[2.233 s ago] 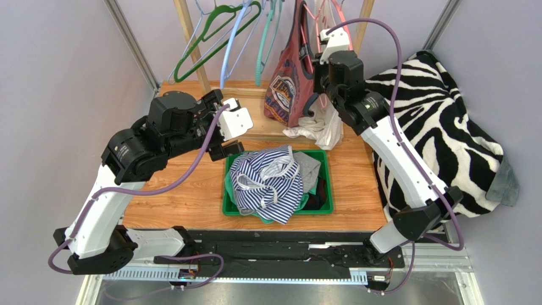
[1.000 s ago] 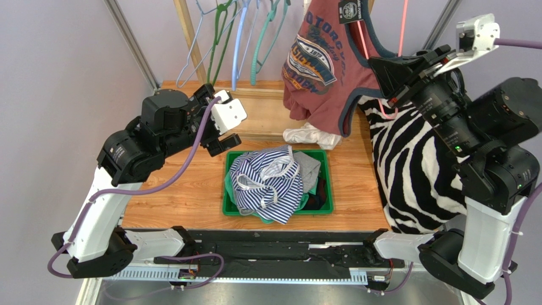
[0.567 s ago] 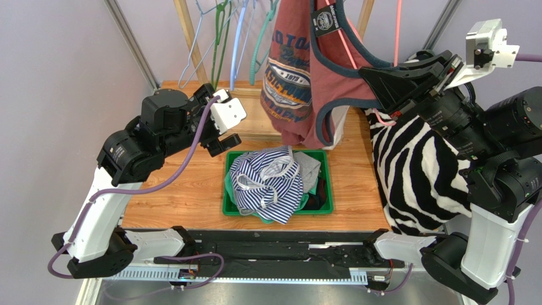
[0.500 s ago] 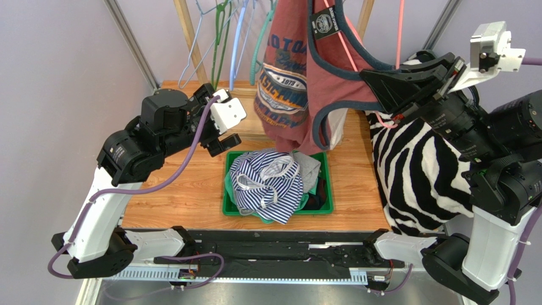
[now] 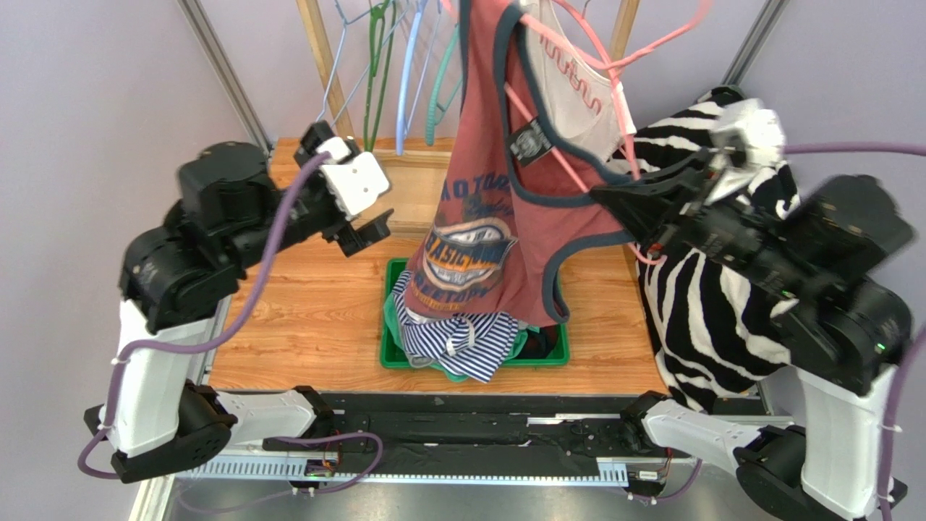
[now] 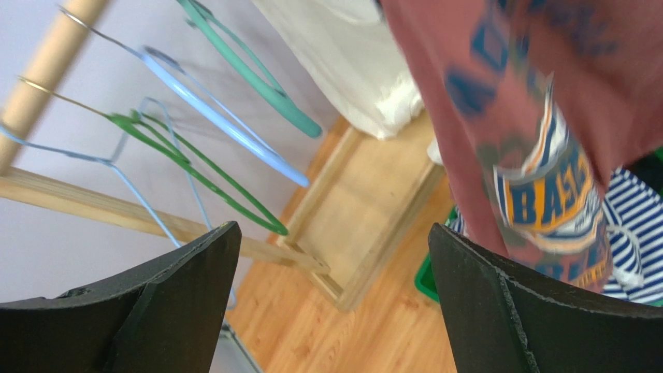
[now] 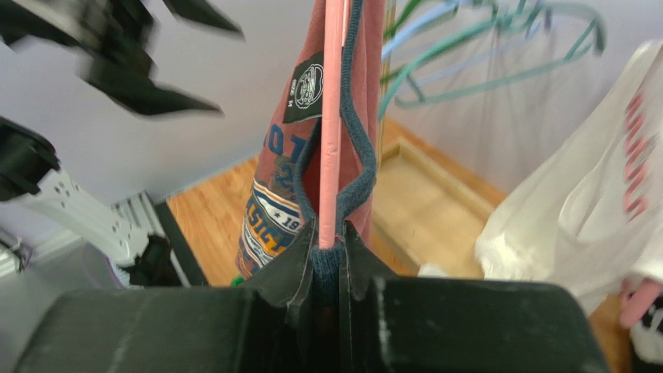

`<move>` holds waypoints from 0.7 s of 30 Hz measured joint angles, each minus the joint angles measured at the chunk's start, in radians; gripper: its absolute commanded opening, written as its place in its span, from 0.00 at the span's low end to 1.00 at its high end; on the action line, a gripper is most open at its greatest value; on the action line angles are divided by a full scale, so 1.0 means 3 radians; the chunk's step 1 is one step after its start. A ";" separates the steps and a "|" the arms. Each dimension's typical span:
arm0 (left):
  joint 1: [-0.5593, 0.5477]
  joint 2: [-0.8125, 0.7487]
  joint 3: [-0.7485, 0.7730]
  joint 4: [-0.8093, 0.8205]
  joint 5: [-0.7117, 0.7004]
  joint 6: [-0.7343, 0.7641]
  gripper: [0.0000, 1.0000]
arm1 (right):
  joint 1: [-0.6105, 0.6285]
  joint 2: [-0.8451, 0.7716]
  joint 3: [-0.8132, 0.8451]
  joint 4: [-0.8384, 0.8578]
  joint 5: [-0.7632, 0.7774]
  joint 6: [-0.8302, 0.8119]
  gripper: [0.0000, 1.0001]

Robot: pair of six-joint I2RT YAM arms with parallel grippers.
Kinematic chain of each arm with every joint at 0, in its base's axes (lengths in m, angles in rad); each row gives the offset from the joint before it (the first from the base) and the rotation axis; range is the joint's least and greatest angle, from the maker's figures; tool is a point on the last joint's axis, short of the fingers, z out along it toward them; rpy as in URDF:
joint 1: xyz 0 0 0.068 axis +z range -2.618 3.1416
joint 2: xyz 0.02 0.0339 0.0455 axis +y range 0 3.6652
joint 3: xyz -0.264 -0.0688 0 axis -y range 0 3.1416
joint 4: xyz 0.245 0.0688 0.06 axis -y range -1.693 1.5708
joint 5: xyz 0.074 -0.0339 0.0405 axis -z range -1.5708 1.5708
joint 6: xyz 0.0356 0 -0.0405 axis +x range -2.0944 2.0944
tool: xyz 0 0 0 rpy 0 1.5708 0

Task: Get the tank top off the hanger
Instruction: Pick up the hanger from the clothesline.

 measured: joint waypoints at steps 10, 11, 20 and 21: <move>0.0003 -0.0248 0.0234 -0.0006 0.0351 0.0272 0.99 | 0.0100 0.0154 -0.0704 -0.0665 -0.0258 -0.0296 0.00; 0.0003 -0.0303 0.0125 -0.0009 0.0367 0.0312 0.99 | 0.0165 0.0165 -0.0702 -0.0717 -0.0270 -0.0350 0.00; 0.0001 -0.0340 -0.0207 0.0130 0.0477 0.0356 0.99 | 0.1188 0.0607 -0.0354 -0.1052 0.0416 -0.0816 0.00; 0.0003 -0.0337 -0.0217 0.0153 0.0477 0.0342 0.99 | 0.1231 0.0657 -0.0355 -0.1074 0.0482 -0.0865 0.00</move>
